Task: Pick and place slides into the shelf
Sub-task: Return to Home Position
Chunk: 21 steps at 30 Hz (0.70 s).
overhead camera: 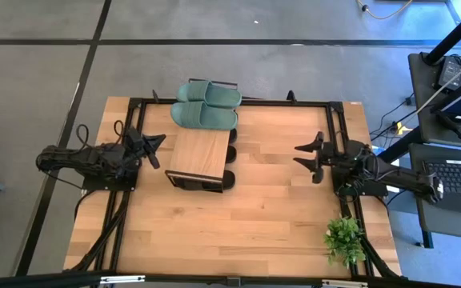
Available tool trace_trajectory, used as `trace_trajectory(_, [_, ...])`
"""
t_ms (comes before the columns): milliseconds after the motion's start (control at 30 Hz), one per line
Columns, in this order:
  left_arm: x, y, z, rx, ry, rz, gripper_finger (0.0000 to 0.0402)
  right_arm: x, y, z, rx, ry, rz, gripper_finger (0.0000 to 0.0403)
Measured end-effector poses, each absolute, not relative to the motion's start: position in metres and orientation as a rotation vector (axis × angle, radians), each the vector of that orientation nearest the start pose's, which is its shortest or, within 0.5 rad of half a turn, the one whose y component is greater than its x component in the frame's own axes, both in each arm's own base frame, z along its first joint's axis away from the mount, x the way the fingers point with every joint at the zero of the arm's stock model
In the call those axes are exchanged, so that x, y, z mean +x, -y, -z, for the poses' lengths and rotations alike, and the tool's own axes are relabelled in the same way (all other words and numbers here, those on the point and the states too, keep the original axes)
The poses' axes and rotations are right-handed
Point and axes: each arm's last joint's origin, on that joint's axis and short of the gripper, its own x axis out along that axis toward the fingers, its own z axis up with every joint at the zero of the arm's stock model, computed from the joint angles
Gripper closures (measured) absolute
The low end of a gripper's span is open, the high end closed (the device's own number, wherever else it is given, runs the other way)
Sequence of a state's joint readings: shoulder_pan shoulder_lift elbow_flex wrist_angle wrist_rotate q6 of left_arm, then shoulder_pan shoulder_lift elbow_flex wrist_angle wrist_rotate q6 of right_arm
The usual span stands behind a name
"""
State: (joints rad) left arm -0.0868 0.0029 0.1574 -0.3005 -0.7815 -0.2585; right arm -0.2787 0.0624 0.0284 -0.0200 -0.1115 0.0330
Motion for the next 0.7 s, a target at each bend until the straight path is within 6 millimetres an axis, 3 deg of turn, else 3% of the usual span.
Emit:
trace_trajectory(300, [0.083,-0.013,-0.171,-0.182,-0.070,-0.707,0.0401,0.095,0.024,-0.168,0.047,-0.025,0.164,0.0201])
trace_trajectory(700, [0.082,-0.014,-0.171,-0.160,-0.073,-0.729,0.0401,0.095,0.024,-0.168,-0.030,-0.035,0.180,0.0201])
